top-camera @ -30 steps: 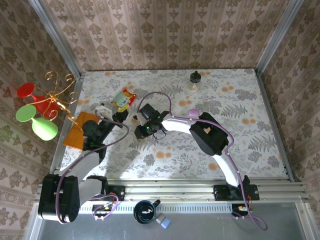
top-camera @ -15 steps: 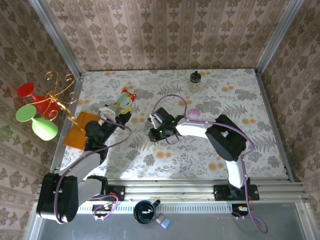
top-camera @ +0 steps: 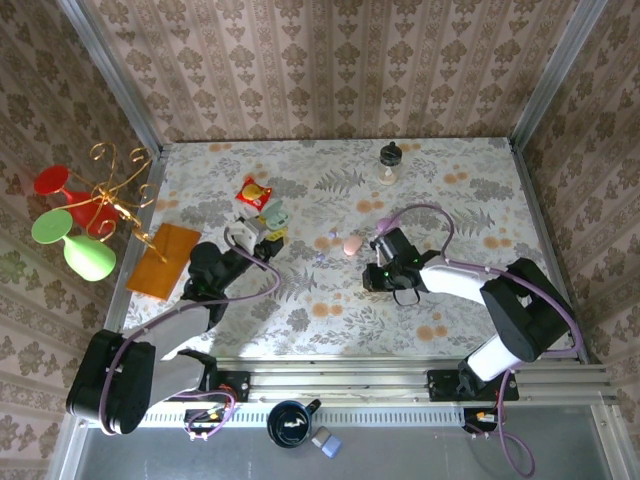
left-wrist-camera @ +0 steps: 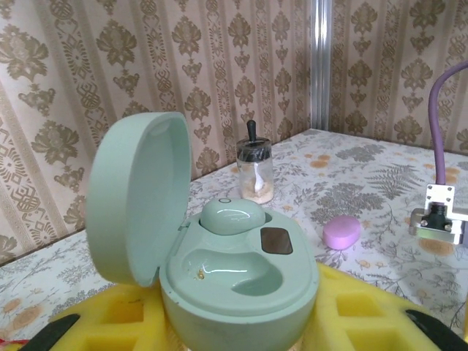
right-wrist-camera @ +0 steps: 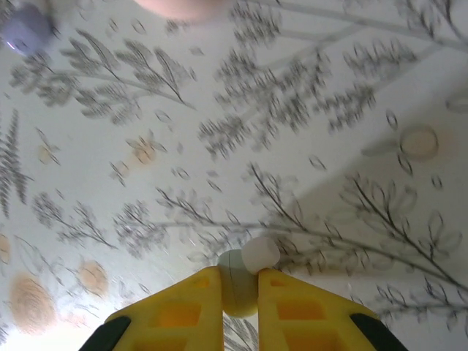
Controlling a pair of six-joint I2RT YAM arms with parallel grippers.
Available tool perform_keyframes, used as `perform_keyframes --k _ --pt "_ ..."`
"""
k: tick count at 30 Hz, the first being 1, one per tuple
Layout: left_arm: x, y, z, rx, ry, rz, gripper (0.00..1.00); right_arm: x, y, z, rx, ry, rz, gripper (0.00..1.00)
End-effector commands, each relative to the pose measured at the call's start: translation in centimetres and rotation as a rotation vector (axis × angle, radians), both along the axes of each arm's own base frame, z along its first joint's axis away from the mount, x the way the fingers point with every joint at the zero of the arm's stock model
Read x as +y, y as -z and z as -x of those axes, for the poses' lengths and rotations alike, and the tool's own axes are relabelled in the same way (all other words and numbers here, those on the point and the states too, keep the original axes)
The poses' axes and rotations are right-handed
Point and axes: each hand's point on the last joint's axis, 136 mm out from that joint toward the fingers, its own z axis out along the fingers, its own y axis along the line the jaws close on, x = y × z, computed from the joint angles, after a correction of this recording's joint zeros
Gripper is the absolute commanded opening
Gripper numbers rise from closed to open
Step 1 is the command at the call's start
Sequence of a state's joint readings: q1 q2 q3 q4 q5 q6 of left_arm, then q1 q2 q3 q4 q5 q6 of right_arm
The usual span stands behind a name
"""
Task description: Insert the wireless bluetooth earbuds into the charging case
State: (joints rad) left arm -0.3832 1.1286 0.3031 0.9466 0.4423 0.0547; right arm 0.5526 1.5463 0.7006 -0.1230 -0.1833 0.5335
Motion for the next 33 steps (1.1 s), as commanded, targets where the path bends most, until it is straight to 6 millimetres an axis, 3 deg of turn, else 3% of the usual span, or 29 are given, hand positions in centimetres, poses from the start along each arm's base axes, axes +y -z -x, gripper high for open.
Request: perform_keyframes --k 1,7,11,19,27,33 --pt "0.2 1.0 0.0 -0.008 -0.016 -0.039 0.35 -0.8 0.7 0.9 0.031 0.046 0.010 0.16" --pt "0.1 1.2 0.1 -0.005 -0.009 -0.045 0.36 -0.8 1.3 1.2 0.045 0.068 0.015 0.21" --pt "0.1 1.3 0.1 0.000 -0.008 -0.047 0.36 -0.7 1.5 1.6 0.052 0.071 0.022 0.29" --pt "0.2 1.3 0.2 0.000 -0.014 -0.034 0.36 1.1 0.5 2.6 0.055 0.049 -0.018 0.39" --pt "0.2 0.9 0.4 0.000 -0.008 -0.032 0.36 3.8 -2.2 2.5 -0.001 0.012 -0.092 0.42" --pt "0.0 0.9 0.4 0.000 -0.004 -0.032 0.36 2.5 -4.5 1.4 -0.084 -0.002 -0.050 0.43"
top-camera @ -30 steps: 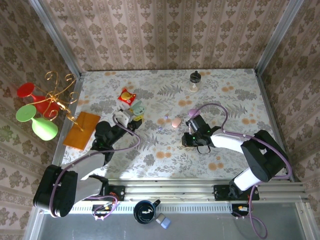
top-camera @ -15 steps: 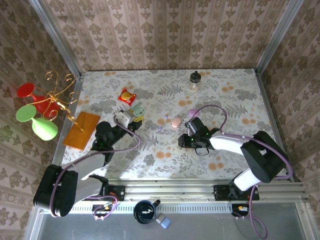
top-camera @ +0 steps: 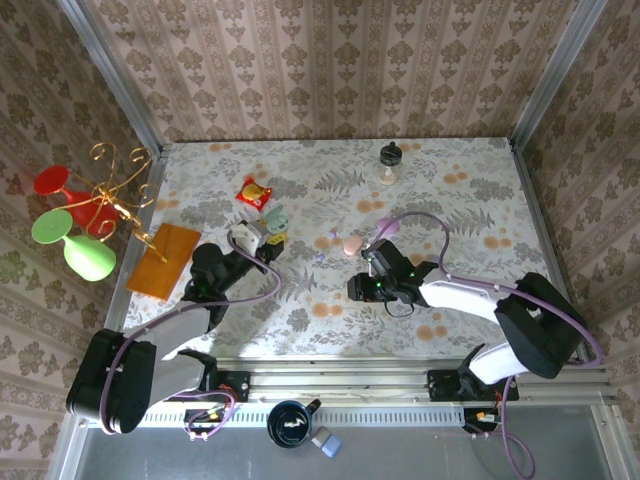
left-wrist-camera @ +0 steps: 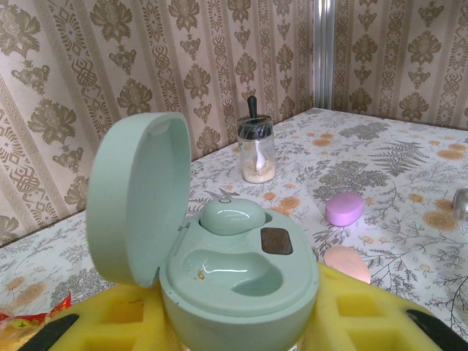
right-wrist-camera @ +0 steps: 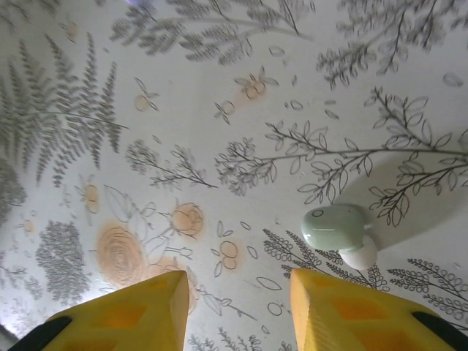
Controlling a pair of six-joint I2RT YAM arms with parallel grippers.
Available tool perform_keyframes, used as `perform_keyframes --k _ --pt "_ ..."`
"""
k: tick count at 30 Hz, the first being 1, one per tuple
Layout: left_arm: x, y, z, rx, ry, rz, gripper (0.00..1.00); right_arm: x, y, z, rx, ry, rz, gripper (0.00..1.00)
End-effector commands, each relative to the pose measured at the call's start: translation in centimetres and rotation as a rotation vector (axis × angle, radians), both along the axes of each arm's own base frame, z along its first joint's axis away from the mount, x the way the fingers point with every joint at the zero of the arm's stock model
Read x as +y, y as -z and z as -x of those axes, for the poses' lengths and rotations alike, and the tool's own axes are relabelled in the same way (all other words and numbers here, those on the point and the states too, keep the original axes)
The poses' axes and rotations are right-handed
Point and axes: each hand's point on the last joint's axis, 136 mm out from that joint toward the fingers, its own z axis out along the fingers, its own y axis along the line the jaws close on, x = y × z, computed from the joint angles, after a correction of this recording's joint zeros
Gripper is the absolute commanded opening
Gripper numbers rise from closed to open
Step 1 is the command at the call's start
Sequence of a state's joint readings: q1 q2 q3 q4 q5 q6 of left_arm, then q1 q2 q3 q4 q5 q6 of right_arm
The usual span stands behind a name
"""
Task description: Insert the wireless bluetooth earbuds into the charging case
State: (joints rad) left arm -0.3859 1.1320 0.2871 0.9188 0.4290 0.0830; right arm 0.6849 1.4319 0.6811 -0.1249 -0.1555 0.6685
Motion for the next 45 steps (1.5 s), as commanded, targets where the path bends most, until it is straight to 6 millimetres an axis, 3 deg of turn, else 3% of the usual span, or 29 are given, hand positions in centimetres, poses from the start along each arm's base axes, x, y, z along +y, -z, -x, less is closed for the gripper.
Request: perform_keyframes --k 1,6,13,22,30,45 --pt "-0.2 -0.5 0.3 -0.023 0.009 0.004 0.36 -1.1 -1.7 -1.5 -0.059 0.009 0.030 0.43" --pt "-0.5 -0.5 0.3 -0.029 0.018 0.005 0.36 -1.9 -0.2 -3.8 0.003 -0.007 0.013 0.45" --pt "-0.9 -0.5 0.9 -0.032 0.046 -0.001 0.36 0.1 0.9 -5.0 0.034 -0.193 -0.022 0.46" --pt "-1.1 -0.3 0.9 -0.027 0.052 -0.014 0.36 -0.7 3.6 -3.4 0.152 -0.275 -0.049 0.45" --pt "-1.3 -0.2 0.8 -0.031 0.066 -0.027 0.36 -1.1 3.4 -1.2 0.179 -0.292 -0.081 0.38" --pt "-1.4 0.0 0.8 -0.002 0.055 -0.022 0.35 -1.8 3.3 -0.2 0.176 -0.293 -0.068 0.32"
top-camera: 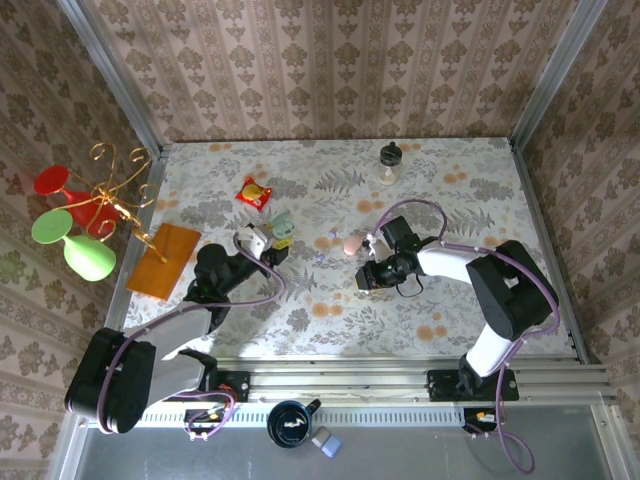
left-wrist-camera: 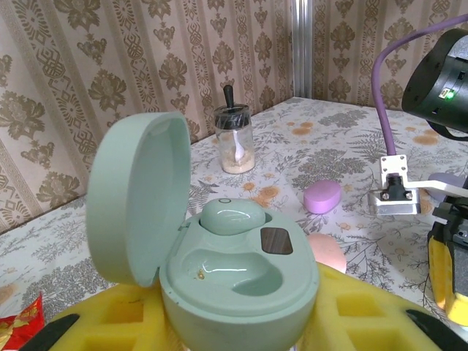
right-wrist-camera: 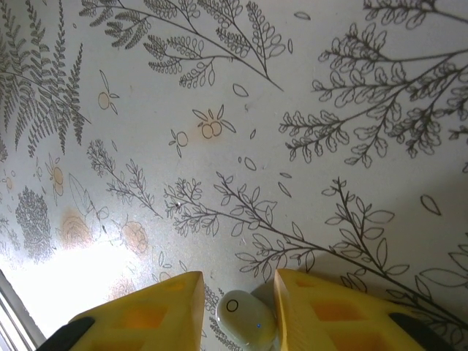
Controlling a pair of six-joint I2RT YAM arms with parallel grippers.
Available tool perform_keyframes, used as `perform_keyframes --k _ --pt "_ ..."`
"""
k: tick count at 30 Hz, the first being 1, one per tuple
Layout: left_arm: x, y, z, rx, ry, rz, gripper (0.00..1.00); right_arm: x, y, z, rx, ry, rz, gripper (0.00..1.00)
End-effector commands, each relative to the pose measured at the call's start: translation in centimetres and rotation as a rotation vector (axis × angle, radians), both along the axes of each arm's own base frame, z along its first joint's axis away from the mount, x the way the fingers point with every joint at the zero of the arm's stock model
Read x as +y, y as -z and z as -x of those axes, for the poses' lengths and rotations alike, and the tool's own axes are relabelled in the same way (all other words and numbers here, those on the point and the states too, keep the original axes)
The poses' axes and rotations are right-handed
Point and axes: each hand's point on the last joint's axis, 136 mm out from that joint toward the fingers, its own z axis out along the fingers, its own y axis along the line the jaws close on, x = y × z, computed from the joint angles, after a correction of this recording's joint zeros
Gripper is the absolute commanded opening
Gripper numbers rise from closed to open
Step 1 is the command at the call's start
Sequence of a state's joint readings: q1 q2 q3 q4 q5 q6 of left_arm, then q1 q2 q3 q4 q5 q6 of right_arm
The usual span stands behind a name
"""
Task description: Insert the wireless bluetooth earbuds into the charging case
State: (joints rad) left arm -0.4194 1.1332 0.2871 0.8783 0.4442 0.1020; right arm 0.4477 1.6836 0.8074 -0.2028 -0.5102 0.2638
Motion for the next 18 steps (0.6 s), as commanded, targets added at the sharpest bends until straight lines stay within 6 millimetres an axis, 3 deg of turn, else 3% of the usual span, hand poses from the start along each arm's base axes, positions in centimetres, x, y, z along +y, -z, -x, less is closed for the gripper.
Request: perform_keyframes --k 1,9,18 --pt "-0.28 -1.05 -0.13 -0.029 0.006 0.009 0.35 -0.37 0.08 2.19 0.057 -0.030 -0.001 0.33" --pt "-0.04 -1.05 -0.53 -0.016 -0.019 0.021 0.34 -0.36 0.17 2.58 0.058 -0.051 -0.007 0.32" --pt "-0.28 -0.69 -0.21 -0.014 0.002 0.012 0.34 -0.60 0.49 2.05 0.045 -0.029 0.017 0.23"
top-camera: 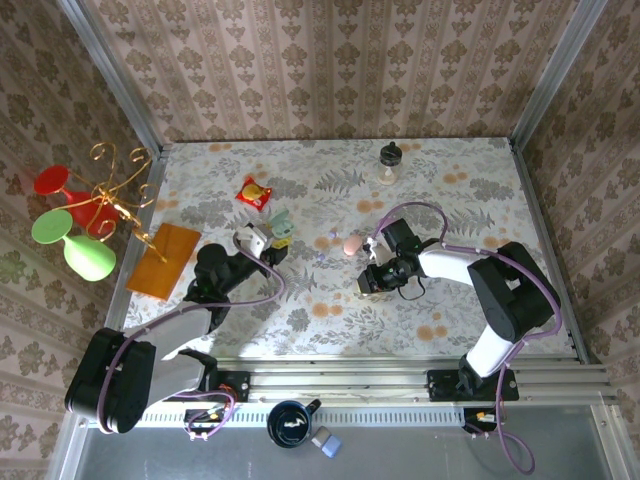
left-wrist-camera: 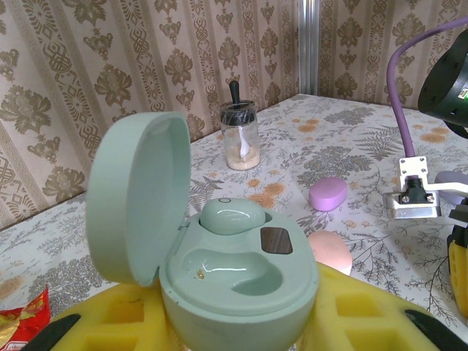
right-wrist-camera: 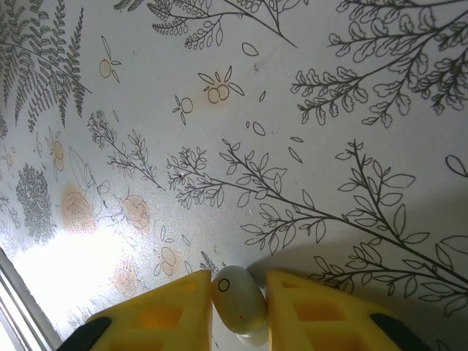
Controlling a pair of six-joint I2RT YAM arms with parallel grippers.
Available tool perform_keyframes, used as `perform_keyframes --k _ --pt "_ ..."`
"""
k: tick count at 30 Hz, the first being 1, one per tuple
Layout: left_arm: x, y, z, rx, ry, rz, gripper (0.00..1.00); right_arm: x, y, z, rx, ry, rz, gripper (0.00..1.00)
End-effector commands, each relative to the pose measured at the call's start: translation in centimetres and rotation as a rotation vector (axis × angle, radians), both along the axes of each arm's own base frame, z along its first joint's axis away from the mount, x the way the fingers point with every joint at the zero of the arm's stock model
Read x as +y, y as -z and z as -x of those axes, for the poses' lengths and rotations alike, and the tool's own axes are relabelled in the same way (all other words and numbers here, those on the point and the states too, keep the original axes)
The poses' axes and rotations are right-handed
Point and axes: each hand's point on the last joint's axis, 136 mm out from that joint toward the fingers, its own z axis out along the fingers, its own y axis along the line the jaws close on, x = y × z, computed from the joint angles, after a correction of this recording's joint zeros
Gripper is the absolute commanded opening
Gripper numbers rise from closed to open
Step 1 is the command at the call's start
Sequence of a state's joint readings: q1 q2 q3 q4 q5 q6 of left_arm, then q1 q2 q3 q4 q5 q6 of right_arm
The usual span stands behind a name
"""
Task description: Insert the wireless bluetooth earbuds into the charging case
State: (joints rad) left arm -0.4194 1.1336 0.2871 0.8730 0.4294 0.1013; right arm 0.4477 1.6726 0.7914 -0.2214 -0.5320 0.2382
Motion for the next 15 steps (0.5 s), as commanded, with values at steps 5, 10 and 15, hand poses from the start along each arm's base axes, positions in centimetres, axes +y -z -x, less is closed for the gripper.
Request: perform_keyframes --k 5,10,15 --pt "-1.1 -0.7 0.5 -0.053 0.040 -0.007 0.34 -0.6 -1.2 -0.2 -0.055 0.059 0.009 0.20" --pt "-2.7 -0.6 1.2 -0.081 0.082 -0.017 0.34 -0.4 -5.2 -2.0 -0.195 0.150 -0.071 0.20" --pt "-4.6 0.0 1.4 -0.087 0.104 -0.063 0.34 0.3 -11.1 -2.8 -0.373 0.202 -0.170 0.20"
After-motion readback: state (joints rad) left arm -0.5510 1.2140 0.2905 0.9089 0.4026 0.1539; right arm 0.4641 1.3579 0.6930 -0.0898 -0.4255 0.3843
